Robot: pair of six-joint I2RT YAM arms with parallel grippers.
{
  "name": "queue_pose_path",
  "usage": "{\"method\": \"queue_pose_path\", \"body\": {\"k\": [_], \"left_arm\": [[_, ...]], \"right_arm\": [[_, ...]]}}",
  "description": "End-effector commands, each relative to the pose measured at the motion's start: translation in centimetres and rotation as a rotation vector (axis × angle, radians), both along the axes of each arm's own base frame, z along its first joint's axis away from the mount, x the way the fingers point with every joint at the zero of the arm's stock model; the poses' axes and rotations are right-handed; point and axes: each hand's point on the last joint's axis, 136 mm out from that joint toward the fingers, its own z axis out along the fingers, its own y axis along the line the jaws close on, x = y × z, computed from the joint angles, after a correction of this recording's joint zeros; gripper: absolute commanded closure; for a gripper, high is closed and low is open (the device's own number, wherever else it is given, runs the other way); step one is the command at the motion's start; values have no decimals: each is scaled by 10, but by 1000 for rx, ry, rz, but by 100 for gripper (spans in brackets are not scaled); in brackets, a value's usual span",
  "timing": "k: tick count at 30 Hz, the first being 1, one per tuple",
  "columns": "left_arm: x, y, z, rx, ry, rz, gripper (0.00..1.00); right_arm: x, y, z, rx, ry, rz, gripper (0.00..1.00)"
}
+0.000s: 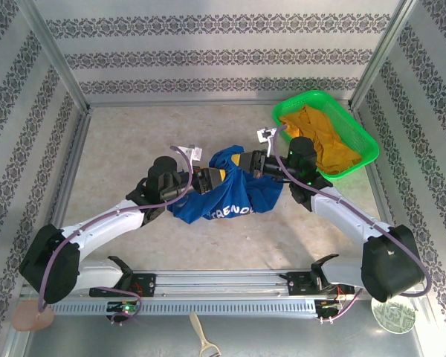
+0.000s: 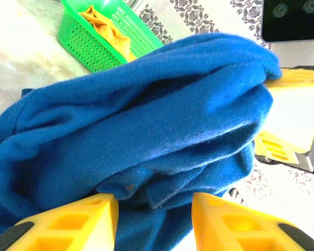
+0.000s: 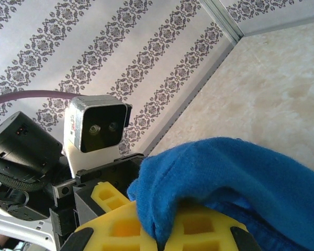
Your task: Fold the inside-out t-shirt
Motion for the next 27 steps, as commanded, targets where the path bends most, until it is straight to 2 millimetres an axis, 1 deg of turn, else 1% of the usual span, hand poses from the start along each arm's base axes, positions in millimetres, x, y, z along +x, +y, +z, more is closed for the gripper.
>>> {"method": "queue_pose_path", "body": {"k": [1,3,4,6,7,10,13,15,16,17,18,19,20,21,23,25,27], "left_arm": [[6,-7,27,-34,-70,-6,59],[9,-8,27,-32,-74,-4,60],[10,-9,27,-30,-75,-1,63],[14,-13,29,-35,-80,-5,74],[15,-15,31,-37,-81,-11,78],[16,-18,35,-33,-83,-29,99],[9,-14,42,-23,-90,-43,100],[2,-10,56,-51,-90,-61,100],[-1,-9,63,-65,-85,-70,100],[-3,-8,72,-83,-77,-76,100],[-6,-7,82,-104,-71,-89,100],[-9,-7,94,-128,-70,-106,100],[-11,-8,105,-149,-63,-124,100],[-12,-10,115,-170,-53,-143,100],[-13,-13,131,-211,-33,-166,100],[-9,-13,142,-260,-10,-160,100],[-1,-12,144,-286,17,-127,100]], "right_arm": [[1,-4,6,20,-28,-14,100],[0,-4,6,21,-27,-10,100],[1,-4,5,19,-23,-11,100],[1,-5,4,17,-24,-19,100],[1,-5,3,16,-24,-20,100],[4,-8,-1,10,-20,-36,100],[15,-15,-9,-3,-1,-91,100],[29,-22,-20,-19,28,-148,100],[37,-25,-25,-29,46,-180,91],[44,-28,-31,-38,60,-209,72],[52,-30,-38,-50,76,-238,56],[59,-32,-43,-58,90,-259,49],[66,-34,-47,-62,105,-275,45],[71,-34,-49,-61,115,-284,43],[73,-36,-46,-53,117,-299,42],[67,-43,-38,-59,106,-327,41],[56,-54,-29,-75,88,-377,41]]}}
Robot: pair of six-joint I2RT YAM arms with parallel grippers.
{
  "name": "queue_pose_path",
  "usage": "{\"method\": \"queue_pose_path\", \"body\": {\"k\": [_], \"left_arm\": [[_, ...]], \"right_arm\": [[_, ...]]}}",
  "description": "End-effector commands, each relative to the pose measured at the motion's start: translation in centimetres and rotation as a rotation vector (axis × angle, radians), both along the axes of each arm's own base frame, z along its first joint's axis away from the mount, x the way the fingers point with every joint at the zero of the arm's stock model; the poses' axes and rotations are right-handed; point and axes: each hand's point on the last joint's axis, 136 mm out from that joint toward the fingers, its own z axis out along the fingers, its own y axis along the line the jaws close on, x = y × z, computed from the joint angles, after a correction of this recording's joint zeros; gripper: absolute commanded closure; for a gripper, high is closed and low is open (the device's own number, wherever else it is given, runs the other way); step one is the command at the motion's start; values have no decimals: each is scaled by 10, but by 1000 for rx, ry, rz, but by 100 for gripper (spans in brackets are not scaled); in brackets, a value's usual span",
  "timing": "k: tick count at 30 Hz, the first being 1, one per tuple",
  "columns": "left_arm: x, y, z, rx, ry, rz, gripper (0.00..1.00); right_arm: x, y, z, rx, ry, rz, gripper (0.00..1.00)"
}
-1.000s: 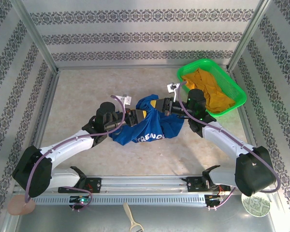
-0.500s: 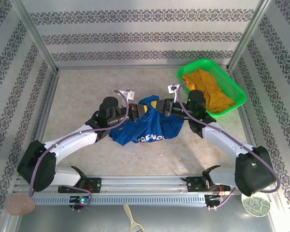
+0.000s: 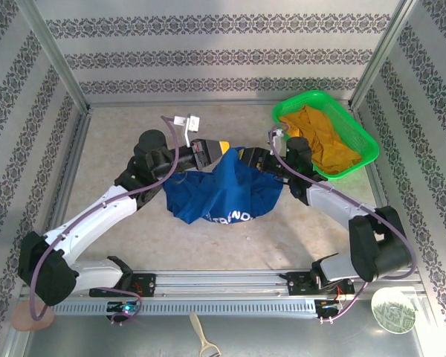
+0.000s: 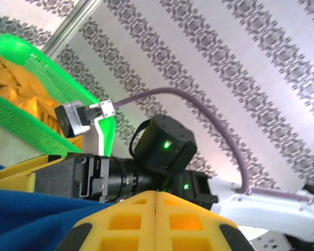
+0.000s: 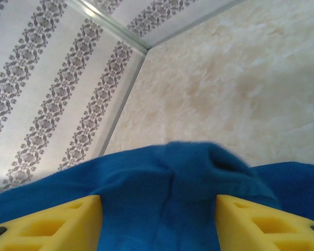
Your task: Fold the inside-out t-shirt
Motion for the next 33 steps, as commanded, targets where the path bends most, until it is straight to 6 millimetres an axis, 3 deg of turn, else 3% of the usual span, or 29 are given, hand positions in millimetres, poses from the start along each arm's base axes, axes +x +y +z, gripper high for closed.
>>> {"method": "queue_pose_path", "body": {"k": [1,5,9,12,14,16,19,23,25,27,30,33], "left_arm": [[6,2,6,-67,94,6,100],[15,6,3,-90,129,64,100],[21,8,1,-90,146,96,100],[19,5,0,-72,142,79,100],[14,3,-7,-36,148,58,100],[6,-2,-26,1,177,21,100],[-15,-17,-72,80,234,-53,100],[-61,-48,-144,197,330,-219,100],[-81,-61,-170,232,365,-292,90],[-86,-59,-179,243,365,-288,74],[-74,-40,-169,300,283,-179,49],[-54,-14,-159,376,224,-26,35]], "right_arm": [[-12,-21,43,-17,-110,-101,41],[-44,-37,60,-104,-155,-166,40],[-68,-22,77,-155,-211,-128,33],[-70,-9,75,-193,-224,-114,32],[-63,-16,69,-213,-214,-157,32],[-53,-36,60,-210,-171,-239,33],[-39,-72,40,-206,-86,-367,33],[-37,-90,18,-235,-25,-408,33],[-38,-89,9,-249,-6,-402,33],[-40,-89,2,-263,11,-393,33],[-47,-87,-8,-294,33,-372,33],[-56,-79,-21,-335,56,-329,34]]}}
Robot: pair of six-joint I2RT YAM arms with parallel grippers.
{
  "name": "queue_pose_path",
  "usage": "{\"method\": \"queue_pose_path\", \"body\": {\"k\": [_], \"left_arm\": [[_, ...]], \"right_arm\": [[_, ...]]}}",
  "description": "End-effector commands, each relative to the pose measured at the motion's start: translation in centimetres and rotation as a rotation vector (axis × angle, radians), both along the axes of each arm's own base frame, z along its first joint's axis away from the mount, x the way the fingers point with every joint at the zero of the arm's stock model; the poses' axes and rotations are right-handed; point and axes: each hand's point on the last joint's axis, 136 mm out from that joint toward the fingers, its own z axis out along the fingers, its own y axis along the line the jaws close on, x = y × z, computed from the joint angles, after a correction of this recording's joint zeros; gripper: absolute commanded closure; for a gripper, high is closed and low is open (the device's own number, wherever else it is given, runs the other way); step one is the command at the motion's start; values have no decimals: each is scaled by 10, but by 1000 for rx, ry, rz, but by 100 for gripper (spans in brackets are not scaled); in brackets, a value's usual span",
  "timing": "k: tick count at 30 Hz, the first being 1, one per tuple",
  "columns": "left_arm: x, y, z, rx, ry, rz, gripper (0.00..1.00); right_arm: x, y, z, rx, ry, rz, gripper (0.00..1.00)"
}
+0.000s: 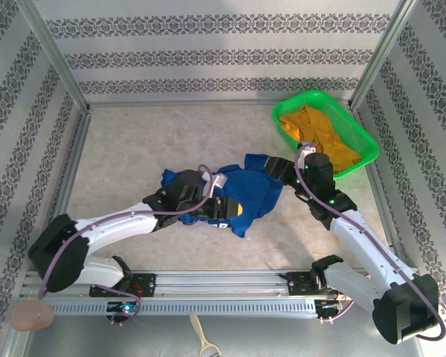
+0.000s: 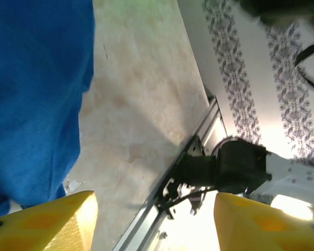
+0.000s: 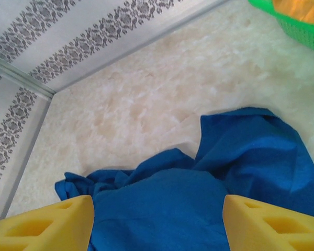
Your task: Fold the inside-out t-shirt
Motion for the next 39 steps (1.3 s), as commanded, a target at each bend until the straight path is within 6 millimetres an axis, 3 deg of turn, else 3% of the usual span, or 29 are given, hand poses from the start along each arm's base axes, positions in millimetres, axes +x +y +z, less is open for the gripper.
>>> {"method": "queue_pose_path", "body": {"k": [1,5,10,18,20,22,24,25,28,33,39], "left_arm": [[32,28,38,56,-186,140,34],[54,60,19,193,-153,274,34],[67,89,-13,288,-90,372,33],[69,99,-24,307,-71,391,31],[68,100,-24,310,-69,389,31],[67,101,-25,311,-68,388,30],[67,100,-25,307,-71,380,30],[67,99,-25,304,-73,375,30],[66,92,-25,284,-78,338,30],[66,73,-27,259,-77,269,29],[75,51,-23,213,-101,246,28]], "right_arm": [[-16,9,-25,-71,59,47,34],[-37,34,-42,-164,80,143,35],[-62,72,-69,-262,102,255,33],[-64,122,-119,-344,184,352,35],[-60,125,-128,-359,196,348,44],[-57,121,-130,-373,191,332,64],[-55,116,-124,-362,180,322,92],[-54,113,-118,-347,169,320,100],[-52,102,-95,-292,135,316,100],[-51,92,-38,-115,46,342,100],[-52,87,-13,-16,18,368,100]]}}
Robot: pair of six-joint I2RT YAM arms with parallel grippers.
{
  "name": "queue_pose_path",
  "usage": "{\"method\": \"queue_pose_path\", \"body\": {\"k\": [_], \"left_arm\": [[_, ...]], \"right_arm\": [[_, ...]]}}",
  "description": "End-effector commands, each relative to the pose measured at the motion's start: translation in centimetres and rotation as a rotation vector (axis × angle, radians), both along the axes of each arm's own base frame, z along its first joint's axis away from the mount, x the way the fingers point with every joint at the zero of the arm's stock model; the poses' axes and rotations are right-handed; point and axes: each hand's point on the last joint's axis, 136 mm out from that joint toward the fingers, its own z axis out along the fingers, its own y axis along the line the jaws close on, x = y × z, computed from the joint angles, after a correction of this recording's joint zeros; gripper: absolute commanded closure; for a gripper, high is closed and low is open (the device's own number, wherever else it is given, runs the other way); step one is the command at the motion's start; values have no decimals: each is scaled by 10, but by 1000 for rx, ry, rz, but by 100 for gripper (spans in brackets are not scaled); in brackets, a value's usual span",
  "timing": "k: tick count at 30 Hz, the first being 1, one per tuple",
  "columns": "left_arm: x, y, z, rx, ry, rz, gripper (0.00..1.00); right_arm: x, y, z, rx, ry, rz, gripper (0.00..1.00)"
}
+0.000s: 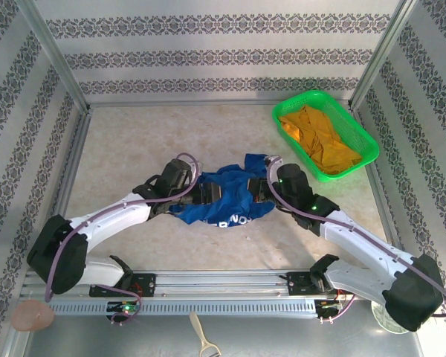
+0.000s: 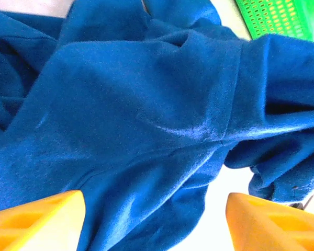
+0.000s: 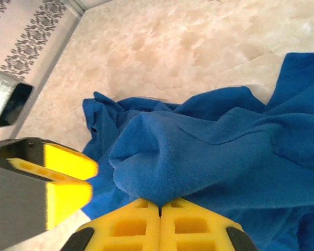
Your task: Fold the inside-out t-shirt
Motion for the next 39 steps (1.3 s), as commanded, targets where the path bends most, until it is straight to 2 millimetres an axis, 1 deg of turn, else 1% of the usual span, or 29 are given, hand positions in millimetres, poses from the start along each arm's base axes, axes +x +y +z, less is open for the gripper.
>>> {"method": "queue_pose_path", "body": {"k": [1,9,13,18,19,20,21,23,24,25,29,30,32,34,35,36,37,38,39], "left_arm": [[13,-22,26,-75,-90,-38,28],[28,-43,38,-161,-137,-23,27],[31,-52,37,-191,-150,-9,27],[36,-60,30,-219,-138,17,27],[38,-61,28,-223,-137,20,32],[39,-62,26,-224,-134,22,38],[40,-63,24,-221,-132,24,48],[42,-63,19,-209,-131,26,78],[42,-62,16,-200,-130,23,90],[41,-60,13,-187,-131,20,100],[30,-45,2,-121,-131,8,100],[27,-41,0,-108,-130,5,100],[18,-28,-6,-79,-125,0,100],[11,-17,-13,-54,-112,-2,100],[7,-11,-16,-43,-106,-4,100],[4,-7,-19,-31,-101,-5,100],[0,-2,-22,-18,-95,-10,100],[-3,1,-23,-9,-95,-17,100],[-6,2,-24,-1,-95,-25,100]], "right_arm": [[-7,9,11,63,13,68,100],[-9,11,3,74,34,73,100],[-10,10,-2,72,43,69,100],[-12,10,-5,77,51,72,100],[-12,10,-6,78,52,73,100],[-12,10,-6,77,54,73,100],[-12,10,-6,77,54,72,100],[-11,7,-6,77,55,64,100],[-9,5,-6,80,55,54,100],[-7,1,-7,84,56,42,99],[6,-25,-10,121,70,-47,96],[8,-30,-12,130,76,-62,100],[14,-40,-17,135,83,-97,100],[16,-46,-22,135,91,-111,100],[17,-48,-26,126,97,-114,96],[18,-51,-31,113,106,-123,84],[18,-53,-36,98,117,-133,71],[17,-52,-39,94,122,-128,61],[15,-50,-41,93,126,-120,56]]}}
